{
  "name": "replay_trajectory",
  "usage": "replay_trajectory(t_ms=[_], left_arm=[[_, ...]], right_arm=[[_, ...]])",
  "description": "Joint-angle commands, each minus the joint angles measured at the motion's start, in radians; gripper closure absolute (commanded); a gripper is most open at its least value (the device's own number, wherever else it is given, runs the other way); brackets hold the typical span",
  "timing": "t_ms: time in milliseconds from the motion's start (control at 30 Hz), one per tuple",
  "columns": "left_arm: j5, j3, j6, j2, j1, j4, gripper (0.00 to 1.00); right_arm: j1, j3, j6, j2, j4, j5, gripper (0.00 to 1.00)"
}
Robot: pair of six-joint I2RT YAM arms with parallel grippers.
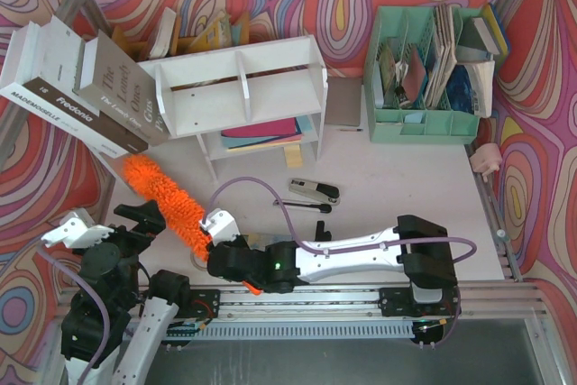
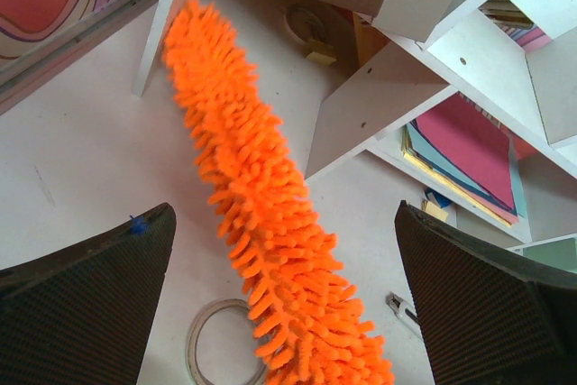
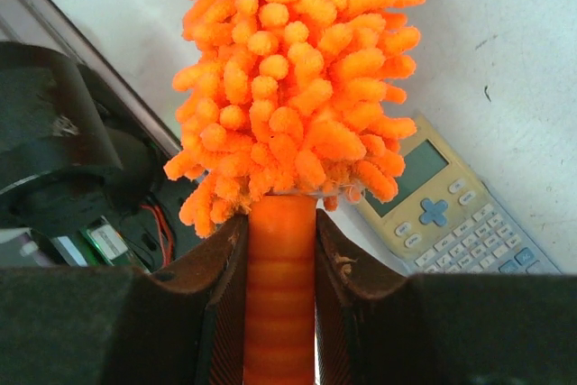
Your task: Dust the bookshelf with a duster
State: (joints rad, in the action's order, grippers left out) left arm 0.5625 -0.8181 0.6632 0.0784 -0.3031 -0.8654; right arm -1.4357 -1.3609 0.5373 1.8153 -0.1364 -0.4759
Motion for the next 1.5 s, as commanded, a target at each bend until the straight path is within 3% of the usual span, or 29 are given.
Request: replay_trajectory(t_ms=[0, 167, 433, 733, 967, 1267, 1467], left_arm=[[0.01, 0.002, 0.007, -0.003, 0.007, 0.0, 0.01], [0.011, 0.004, 0.007, -0.003, 0.007, 0.0, 0.01], [0.01, 0.002, 0.006, 0.002, 0.007, 0.0, 0.01], [0.01, 0.003, 0.006, 0.0, 0.007, 0.001, 0.01], [0.007, 0.003, 0.005, 0.0, 0.009, 0.003, 0.01], [0.009, 0.003, 0.006, -0.003, 0.009, 0.0, 0.02], [0.009, 0.004, 0.006, -0.007, 0.009, 0.0, 0.02]], right_arm=[[0.029, -0.043, -0.009, 0.018, -0.031, 0.052, 1.0], [0.06, -0.062, -0.005, 0.028, -0.041, 0.088, 1.0], [0.05, 0.042, -0.065, -0.113, 0.184, 0.088, 1.0], [0.026, 0.135, -0.068, -0.203, 0.299, -0.041, 1.0], [0.05, -0.044, -0.018, -0.037, 0.059, 0.019, 1.0], [0.099, -0.111, -0.005, 0.082, 0.002, 0.155, 1.0], [0.106, -0.099, -0.007, 0.069, 0.026, 0.145, 1.0]])
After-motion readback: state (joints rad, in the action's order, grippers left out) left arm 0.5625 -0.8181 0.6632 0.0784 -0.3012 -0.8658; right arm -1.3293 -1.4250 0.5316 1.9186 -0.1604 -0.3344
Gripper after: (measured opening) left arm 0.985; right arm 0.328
